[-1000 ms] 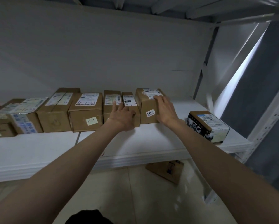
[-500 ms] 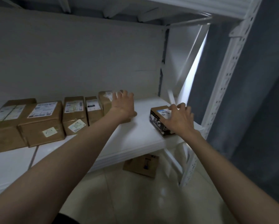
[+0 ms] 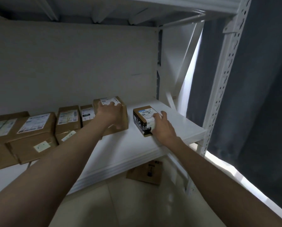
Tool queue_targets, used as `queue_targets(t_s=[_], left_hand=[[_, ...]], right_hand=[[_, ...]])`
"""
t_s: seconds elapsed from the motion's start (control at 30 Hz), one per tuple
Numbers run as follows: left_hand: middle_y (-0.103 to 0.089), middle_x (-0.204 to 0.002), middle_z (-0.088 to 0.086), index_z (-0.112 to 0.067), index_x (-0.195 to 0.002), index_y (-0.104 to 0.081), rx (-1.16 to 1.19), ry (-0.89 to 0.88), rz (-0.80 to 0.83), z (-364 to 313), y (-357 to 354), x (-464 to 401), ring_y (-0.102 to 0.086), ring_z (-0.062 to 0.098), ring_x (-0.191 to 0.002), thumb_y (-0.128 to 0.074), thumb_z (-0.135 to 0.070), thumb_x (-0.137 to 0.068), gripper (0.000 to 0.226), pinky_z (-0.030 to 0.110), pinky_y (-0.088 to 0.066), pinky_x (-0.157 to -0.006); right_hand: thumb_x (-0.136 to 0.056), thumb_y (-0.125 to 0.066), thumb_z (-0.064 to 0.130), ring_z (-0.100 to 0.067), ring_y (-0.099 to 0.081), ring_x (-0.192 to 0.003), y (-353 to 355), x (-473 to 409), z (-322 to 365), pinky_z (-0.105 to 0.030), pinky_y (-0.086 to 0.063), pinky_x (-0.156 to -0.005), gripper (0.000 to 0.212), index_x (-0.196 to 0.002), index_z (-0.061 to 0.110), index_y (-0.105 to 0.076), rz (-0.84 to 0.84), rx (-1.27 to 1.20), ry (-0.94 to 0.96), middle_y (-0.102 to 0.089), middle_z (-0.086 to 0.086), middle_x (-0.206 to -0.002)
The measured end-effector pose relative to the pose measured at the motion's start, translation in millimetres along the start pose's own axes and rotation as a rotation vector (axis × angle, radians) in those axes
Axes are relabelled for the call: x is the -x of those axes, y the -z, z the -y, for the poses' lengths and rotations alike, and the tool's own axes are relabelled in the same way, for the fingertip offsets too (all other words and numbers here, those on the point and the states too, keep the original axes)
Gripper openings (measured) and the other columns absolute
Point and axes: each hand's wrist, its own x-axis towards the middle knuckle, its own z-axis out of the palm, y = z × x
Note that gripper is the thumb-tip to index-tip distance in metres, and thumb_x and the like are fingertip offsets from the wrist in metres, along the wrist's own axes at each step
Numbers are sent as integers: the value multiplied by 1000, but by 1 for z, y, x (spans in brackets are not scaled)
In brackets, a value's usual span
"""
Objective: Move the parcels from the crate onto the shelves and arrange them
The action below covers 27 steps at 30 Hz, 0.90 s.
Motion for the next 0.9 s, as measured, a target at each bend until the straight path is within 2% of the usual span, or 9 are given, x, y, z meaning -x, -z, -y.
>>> queue_targets(t_s=[0.07,0.13,0.23,0.33,0.5,0.63,0.77,0.9], left_hand=[[-43,-137,7,-23,-144,-29,-17,-4,1,-1,0,3,-47,32,-129,-74,-41,-71,88,55,-18,-114],[-44,-136,7,-23,-144,-29,-30,0,-19,-4,0,6,-49,32,-127,-73,-38,-71,88,56,-18,-113],[-45,-136,8,-21,-144,-26,-54,-13,-49,-5,-2,9,-49,34,-126,-70,-43,-72,88,58,-18,-113],[-46,-134,9,-21,-144,-25,-69,-15,-70,-3,-7,6,-51,36,-124,-70,-38,-71,88,58,-18,-114],[-46,-134,8,-23,-145,-22,-97,-25,-118,0,-17,1,-53,34,-122,-73,-42,-67,95,54,-26,-110],[-40,-141,9,-22,-149,-13,-137,-25,-128,-1,-22,6,-49,34,-126,-76,-49,-66,107,53,-23,-112],[-38,-142,7,-24,-150,-11,-114,-23,-149,2,-19,6,-44,33,-129,-77,-50,-67,109,49,-27,-109],[-31,-149,7,-25,-153,-5,-55,-24,-129,6,-19,9,-36,35,-135,-78,-50,-67,115,48,-26,-110]], right_hand=[[-91,-60,11,-38,-55,-109,-11,-11,9,-43,-47,-84,56,-140,16,-35,8,44,76,-26,-11,-150],[-90,-56,7,-38,-54,-110,-18,-23,15,-44,-47,-84,57,-142,14,-33,41,88,123,-29,-12,-150],[-88,-57,0,-39,-50,-123,-24,-40,20,-46,-47,-94,72,-151,15,-24,98,149,139,-14,-11,-162],[-90,-53,-3,-39,-46,-127,-28,-51,23,-46,-44,-99,79,-156,17,-15,142,193,156,-3,-9,-166],[-92,-51,-2,-37,-45,-128,-33,-62,27,-45,-42,-100,80,-158,19,-10,169,222,167,3,-7,-167],[-93,-52,-1,-35,-44,-129,-38,-68,28,-44,-42,-100,85,-159,21,-4,185,258,165,7,-6,-167],[-95,-48,-1,-33,-37,-135,-34,-72,32,-45,-39,-104,86,-159,22,4,210,279,152,13,-3,-167],[-94,-50,1,-34,-18,-146,-31,-69,41,-47,-29,-114,88,-159,20,5,189,263,158,10,-6,-167]])
